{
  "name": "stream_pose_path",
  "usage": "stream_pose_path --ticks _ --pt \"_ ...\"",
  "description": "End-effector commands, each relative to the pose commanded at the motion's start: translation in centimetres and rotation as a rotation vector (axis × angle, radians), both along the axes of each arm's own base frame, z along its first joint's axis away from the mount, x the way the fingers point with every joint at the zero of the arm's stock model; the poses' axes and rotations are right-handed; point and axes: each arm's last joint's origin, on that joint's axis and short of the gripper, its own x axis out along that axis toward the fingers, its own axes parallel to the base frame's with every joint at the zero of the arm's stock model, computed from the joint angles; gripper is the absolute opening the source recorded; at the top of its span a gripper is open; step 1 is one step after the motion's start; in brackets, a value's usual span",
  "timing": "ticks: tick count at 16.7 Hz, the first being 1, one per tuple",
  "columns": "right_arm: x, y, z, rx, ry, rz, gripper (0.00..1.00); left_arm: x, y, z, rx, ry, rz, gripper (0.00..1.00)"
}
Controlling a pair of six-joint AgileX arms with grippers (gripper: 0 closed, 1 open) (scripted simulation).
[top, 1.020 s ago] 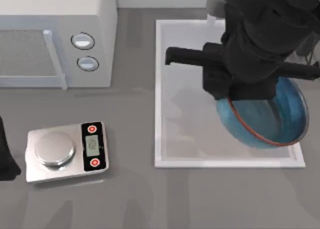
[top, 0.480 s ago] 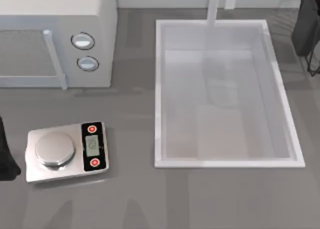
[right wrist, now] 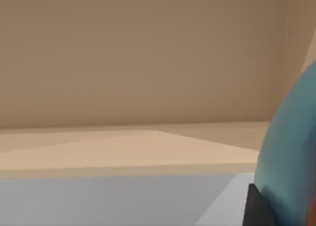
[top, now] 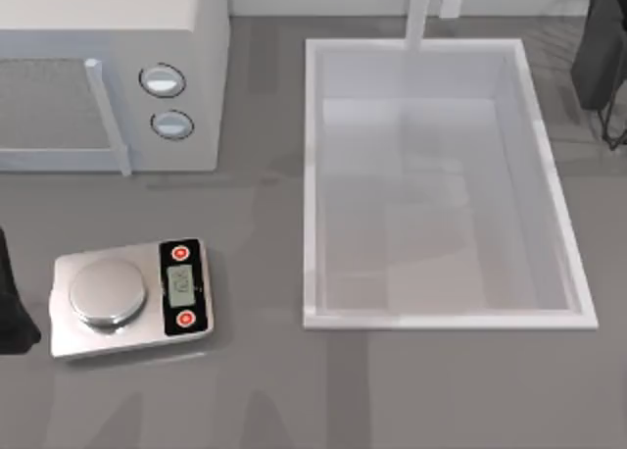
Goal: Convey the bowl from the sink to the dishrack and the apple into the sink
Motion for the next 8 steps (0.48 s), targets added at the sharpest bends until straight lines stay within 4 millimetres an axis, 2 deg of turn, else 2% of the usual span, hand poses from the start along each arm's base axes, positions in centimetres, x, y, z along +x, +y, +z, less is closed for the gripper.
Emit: stream_pose_path --ticks 2,8 --pt "-0.65 -0.49 0.0 -0.033 -0.02 -0.007 0.0 0.0 0.0 0.0 0.0 0.0 0.0 1.0" --pt "-0.02 -0.59 -0.59 -0.027 -0.008 -0.008 0.0 0.0 0.0 0.0 0.0 0.0 0.0 1.0"
